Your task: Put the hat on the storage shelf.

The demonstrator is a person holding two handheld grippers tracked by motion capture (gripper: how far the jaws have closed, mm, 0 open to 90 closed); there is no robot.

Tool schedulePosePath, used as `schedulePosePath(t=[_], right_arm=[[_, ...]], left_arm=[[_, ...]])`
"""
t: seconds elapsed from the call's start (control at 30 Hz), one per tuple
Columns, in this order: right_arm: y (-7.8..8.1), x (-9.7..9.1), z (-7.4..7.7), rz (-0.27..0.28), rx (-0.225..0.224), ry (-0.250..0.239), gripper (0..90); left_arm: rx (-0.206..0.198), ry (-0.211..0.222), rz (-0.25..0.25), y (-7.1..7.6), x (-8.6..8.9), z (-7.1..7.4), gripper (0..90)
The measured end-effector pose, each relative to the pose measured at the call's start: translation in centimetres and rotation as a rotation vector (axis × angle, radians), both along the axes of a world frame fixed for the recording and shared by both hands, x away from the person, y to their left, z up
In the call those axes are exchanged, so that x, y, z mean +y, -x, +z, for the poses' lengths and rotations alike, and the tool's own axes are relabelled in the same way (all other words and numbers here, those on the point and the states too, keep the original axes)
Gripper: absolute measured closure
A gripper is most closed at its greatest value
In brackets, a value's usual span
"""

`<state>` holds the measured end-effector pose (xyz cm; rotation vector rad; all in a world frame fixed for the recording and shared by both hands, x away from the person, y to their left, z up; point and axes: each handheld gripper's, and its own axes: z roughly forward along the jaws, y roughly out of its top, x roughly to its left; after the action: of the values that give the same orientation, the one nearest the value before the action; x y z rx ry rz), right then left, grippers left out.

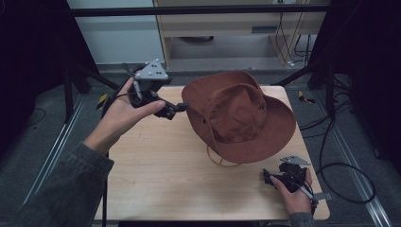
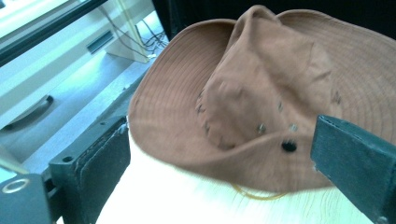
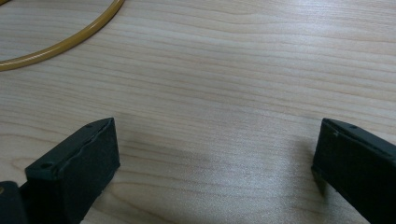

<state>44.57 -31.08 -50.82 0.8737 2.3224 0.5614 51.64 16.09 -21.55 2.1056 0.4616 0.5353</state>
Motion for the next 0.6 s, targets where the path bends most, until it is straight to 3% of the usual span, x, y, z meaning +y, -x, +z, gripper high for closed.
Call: schedulePosePath(t=[0.27, 0.6], right_arm=[[0.0, 0.0, 0.0, -0.001, -0.004, 0.001, 0.5], [0.0, 0.0, 0.0, -0.001, -0.001, 0.002, 0.4]], left_arm=[[0.002, 0.059, 0.091, 1.4, 4.7, -2.6, 5.4], [0.066, 0.035, 0.145, 2.2, 8.0, -8.0, 5.5]])
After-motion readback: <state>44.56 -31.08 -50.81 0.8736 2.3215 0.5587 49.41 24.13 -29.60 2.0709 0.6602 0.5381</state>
